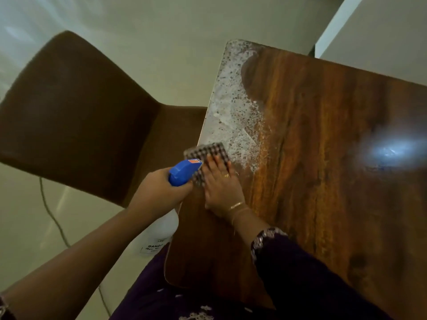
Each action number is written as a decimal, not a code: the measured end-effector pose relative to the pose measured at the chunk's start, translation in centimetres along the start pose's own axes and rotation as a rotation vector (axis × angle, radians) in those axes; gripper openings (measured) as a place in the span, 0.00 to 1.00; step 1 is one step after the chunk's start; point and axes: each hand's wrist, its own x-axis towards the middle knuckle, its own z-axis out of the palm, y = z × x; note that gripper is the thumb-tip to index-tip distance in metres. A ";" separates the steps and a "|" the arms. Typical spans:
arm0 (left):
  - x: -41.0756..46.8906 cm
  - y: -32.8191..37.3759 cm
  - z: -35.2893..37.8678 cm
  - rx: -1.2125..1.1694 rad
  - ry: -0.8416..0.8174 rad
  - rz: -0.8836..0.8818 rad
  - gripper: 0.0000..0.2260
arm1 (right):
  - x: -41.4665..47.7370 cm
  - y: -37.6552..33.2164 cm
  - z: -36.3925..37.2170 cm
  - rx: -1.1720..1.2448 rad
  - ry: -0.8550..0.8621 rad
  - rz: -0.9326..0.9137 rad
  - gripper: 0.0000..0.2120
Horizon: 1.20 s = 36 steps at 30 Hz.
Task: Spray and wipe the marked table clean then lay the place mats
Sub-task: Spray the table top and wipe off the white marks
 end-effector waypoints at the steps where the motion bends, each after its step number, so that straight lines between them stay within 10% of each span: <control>1: 0.6 -0.1 -0.9 0.019 -0.022 0.017 0.09 | 1.6 0.2 -0.5 0.017 0.008 0.088 0.31; 13: 7.3 -2.4 -7.0 0.244 -0.299 0.248 0.11 | -3.2 -7.1 1.8 0.105 0.121 0.488 0.31; 25: 10.5 2.4 -5.1 0.186 -0.195 0.384 0.12 | -2.8 -7.2 2.2 0.086 0.130 0.545 0.31; 36: 10.6 2.5 -5.3 0.167 -0.216 0.372 0.10 | 5.6 6.8 -2.7 0.086 0.118 0.824 0.31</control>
